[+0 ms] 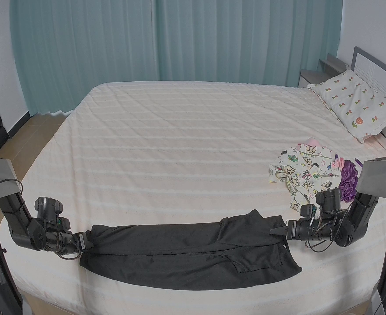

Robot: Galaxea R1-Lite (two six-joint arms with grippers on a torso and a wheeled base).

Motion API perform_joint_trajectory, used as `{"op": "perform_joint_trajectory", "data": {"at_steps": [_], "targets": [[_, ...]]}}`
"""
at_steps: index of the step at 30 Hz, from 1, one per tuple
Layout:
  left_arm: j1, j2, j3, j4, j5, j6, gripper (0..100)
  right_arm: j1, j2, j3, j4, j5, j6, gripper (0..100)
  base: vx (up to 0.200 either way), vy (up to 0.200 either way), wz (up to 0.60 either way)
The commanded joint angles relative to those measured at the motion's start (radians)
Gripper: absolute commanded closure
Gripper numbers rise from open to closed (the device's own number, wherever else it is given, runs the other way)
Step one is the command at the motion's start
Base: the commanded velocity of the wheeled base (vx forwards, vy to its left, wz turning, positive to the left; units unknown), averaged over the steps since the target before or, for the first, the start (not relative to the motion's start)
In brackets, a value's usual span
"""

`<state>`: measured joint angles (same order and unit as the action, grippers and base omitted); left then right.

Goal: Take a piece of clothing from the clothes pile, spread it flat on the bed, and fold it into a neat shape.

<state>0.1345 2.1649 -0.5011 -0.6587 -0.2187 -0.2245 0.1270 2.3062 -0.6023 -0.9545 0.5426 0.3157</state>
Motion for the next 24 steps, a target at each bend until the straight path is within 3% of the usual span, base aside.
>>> {"op": "perform_joint_trajectory", "data": {"at_steps": [1, 8, 11, 12, 16, 18, 19, 24], "targets": [[-0.001, 0.027, 0.029, 0.001, 0.001, 0.016, 0, 0.01, 0.019, 0.022, -0.001, 0.0, -0.006, 0, 0.0, 0.0, 0.0], [0.016, 0.021, 0.045, -0.016, -0.001, -0.001, 0, -0.007, -0.019, 0.018, -0.017, 0.002, 0.013, 0, 0.0, 0.0, 0.0], [0.048, 0.01, 0.056, -0.03, -0.037, -0.038, 0, -0.01, -0.039, 0.004, -0.02, -0.004, 0.039, 0, 0.0, 0.0, 0.0], [0.071, -0.01, 0.056, -0.039, -0.076, -0.087, 0, -0.007, -0.056, -0.013, -0.044, -0.015, 0.06, 0, 0.0, 0.0, 0.0], [0.139, -0.091, 0.053, -0.041, -0.102, -0.165, 0, 0.006, -0.076, -0.043, -0.083, -0.058, 0.174, 0, 0.0, 0.0, 0.0], [0.142, -0.1, 0.05, -0.039, -0.102, -0.171, 0, 0.017, -0.076, -0.043, -0.081, -0.062, 0.184, 0, 0.0, 0.0, 0.0], [0.145, -0.132, 0.041, -0.039, -0.105, -0.213, 0, 0.06, -0.036, -0.042, -0.084, -0.07, 0.195, 0, 0.0, 0.0, 0.0], [0.093, -0.154, -0.002, -0.019, -0.099, -0.348, 0, 0.1, 0.047, -0.076, -0.104, -0.135, 0.189, 0, 0.0, 0.0, 0.0]]}}
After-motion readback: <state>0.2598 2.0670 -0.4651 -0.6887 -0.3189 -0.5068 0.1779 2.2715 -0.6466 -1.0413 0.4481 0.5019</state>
